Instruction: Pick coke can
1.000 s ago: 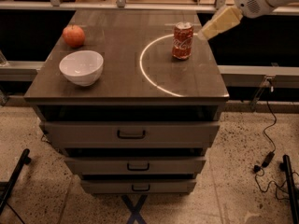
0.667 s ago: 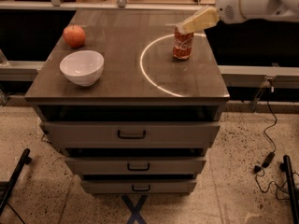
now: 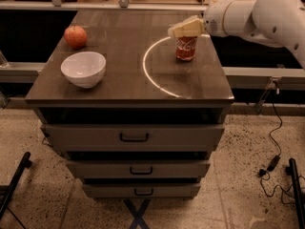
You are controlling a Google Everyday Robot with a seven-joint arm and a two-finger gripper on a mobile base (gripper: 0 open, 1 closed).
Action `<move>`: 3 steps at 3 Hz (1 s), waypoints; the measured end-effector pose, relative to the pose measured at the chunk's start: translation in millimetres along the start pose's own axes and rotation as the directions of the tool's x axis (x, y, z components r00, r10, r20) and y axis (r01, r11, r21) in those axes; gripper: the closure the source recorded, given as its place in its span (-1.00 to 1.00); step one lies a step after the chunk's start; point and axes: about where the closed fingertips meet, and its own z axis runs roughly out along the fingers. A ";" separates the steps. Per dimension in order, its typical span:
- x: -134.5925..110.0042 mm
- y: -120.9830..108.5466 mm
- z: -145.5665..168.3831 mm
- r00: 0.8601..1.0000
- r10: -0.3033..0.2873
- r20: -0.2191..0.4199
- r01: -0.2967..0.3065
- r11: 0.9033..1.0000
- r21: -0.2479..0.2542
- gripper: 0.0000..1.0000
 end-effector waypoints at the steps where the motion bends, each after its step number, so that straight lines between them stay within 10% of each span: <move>1: 18.3 1.2 15.1 0.999 0.042 0.015 -0.041 0.999 -0.008 -1.00; 2: 41.8 1.8 21.8 0.996 0.090 0.025 -0.090 0.996 -0.016 -0.96; 3: 53.2 2.8 22.7 0.990 0.129 0.059 -0.127 0.991 -0.039 -0.52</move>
Offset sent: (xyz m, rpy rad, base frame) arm 0.0154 -0.0056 -0.0601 0.1050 0.0549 -0.0179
